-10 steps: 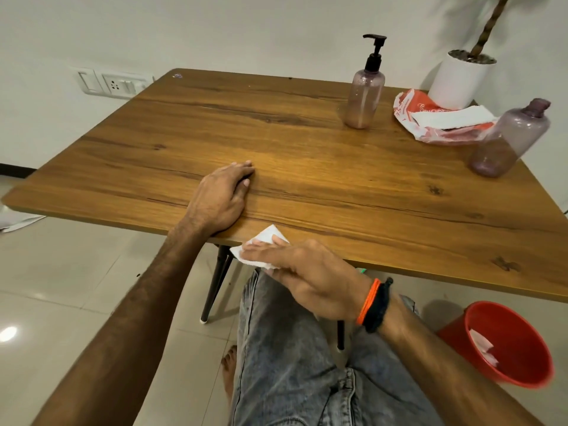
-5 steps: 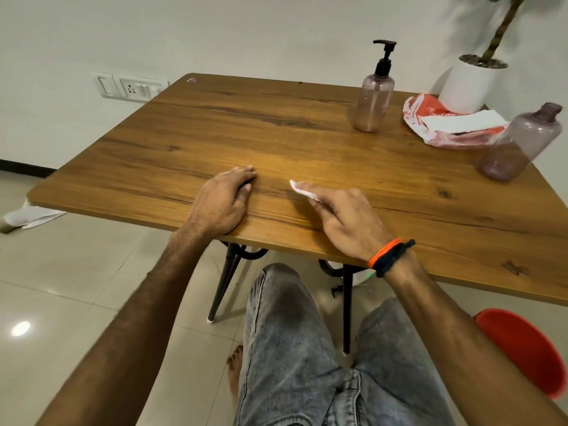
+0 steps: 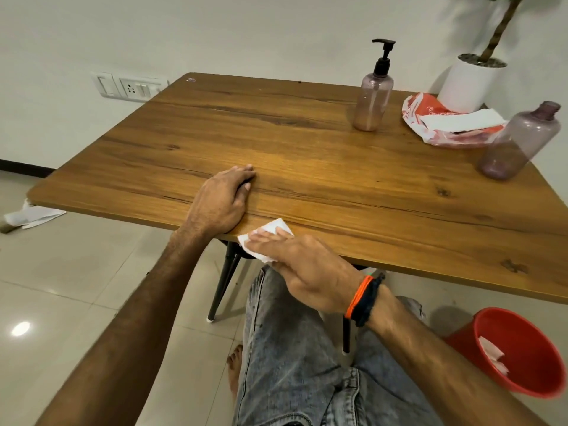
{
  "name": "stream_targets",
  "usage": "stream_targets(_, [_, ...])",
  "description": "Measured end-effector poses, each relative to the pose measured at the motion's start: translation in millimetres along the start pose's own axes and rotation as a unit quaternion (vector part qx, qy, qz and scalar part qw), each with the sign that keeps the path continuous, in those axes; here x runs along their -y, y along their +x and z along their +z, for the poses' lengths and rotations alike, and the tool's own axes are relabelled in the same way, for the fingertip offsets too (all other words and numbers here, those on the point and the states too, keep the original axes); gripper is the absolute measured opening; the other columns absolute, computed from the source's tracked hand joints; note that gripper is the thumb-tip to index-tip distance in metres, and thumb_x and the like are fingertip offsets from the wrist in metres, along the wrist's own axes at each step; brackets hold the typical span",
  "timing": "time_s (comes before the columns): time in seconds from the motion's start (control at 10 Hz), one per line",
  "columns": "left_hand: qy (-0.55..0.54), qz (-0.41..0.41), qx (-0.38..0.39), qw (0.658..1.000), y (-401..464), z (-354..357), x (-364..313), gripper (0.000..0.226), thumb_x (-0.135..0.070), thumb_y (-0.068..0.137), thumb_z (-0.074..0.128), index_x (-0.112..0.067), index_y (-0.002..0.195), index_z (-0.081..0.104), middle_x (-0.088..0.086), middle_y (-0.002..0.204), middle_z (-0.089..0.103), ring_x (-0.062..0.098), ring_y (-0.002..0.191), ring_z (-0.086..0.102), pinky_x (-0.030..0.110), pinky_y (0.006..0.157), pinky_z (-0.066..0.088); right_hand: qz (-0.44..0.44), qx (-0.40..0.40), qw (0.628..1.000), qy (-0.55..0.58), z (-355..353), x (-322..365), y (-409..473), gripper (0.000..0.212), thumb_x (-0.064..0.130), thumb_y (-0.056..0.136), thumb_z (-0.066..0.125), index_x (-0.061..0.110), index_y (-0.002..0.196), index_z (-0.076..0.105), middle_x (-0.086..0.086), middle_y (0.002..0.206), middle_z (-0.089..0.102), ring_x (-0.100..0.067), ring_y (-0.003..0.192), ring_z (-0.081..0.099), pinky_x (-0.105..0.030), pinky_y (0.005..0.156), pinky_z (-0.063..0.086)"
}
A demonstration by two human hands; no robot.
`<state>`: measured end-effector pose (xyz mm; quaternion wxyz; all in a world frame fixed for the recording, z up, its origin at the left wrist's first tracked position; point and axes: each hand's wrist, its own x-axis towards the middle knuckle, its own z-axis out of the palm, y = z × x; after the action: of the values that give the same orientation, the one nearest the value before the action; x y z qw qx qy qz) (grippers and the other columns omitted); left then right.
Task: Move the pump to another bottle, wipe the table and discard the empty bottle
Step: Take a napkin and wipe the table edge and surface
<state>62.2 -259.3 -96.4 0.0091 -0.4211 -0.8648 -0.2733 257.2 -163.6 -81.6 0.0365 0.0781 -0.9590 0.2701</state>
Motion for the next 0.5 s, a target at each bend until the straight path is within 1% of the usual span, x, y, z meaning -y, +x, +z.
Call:
stream_targets(0.1, [0.002,-0.001,0.001,1.000,-0.4,-0.2,0.2,0.039,-0.021,0.100,0.043,-0.016,0.138,0.052,-0.002,0.149,0.047,0.019,0.141,0.038,0.046,0.117,0.030,0.024,-0.022,0.981,0.193,-13.4,1.1,-5.7,0.030,0.012,0.101,0.045,0.007,0.126,0.061,0.016,0.094,0.072,-0.008,0.084,0.064,-0.027,0.078,0.051])
stream_targets(0.2, [0.000,-0.003,0.009,1.000,-0.7,0.0,-0.5,0.040,-0.022,0.101,0.043,-0.018,0.140,0.050,-0.002,0.151,0.045,0.019,0.142,0.036,0.047,0.117,0.029,0.049,-0.087,0.934,0.344,-32.2,-10.2,-5.4,0.030,0.015,0.100,0.045,0.007,0.124,0.060,-0.037,0.112,0.061,-0.056,0.102,0.054,-0.068,0.090,0.040])
stream_targets(0.3, [0.000,-0.006,0.006,1.000,-0.7,0.0,-1.5,0.040,-0.023,0.101,0.042,-0.019,0.140,0.050,-0.004,0.151,0.045,0.017,0.142,0.036,0.046,0.117,0.029,0.081,-0.175,0.958,0.213,-47.5,-26.7,1.3,0.032,0.016,0.100,0.047,0.018,0.129,0.061,-0.024,0.120,0.066,-0.037,0.110,0.062,-0.048,0.094,0.047])
stream_targets(0.4, [-0.002,-0.008,0.004,1.000,-1.2,0.2,-1.1,0.040,-0.024,0.101,0.042,-0.019,0.140,0.050,-0.004,0.151,0.045,0.018,0.142,0.036,0.046,0.117,0.029,0.139,-0.151,0.979,-0.005,-53.3,-44.6,10.1,0.044,0.007,0.100,0.043,0.022,0.140,0.051,-0.007,0.146,0.049,-0.018,0.138,0.043,-0.024,0.116,0.027])
stream_targets(0.5, [-0.001,-0.006,0.004,1.000,-1.5,-0.1,-1.4,0.040,-0.023,0.101,0.042,-0.019,0.140,0.050,-0.004,0.151,0.044,0.017,0.142,0.035,0.047,0.117,0.029,0.181,-0.058,0.978,-0.088,-48.6,-53.0,14.5,0.050,0.002,0.099,0.036,0.015,0.148,0.038,-0.006,0.158,0.031,-0.016,0.148,0.024,-0.029,0.123,0.008])
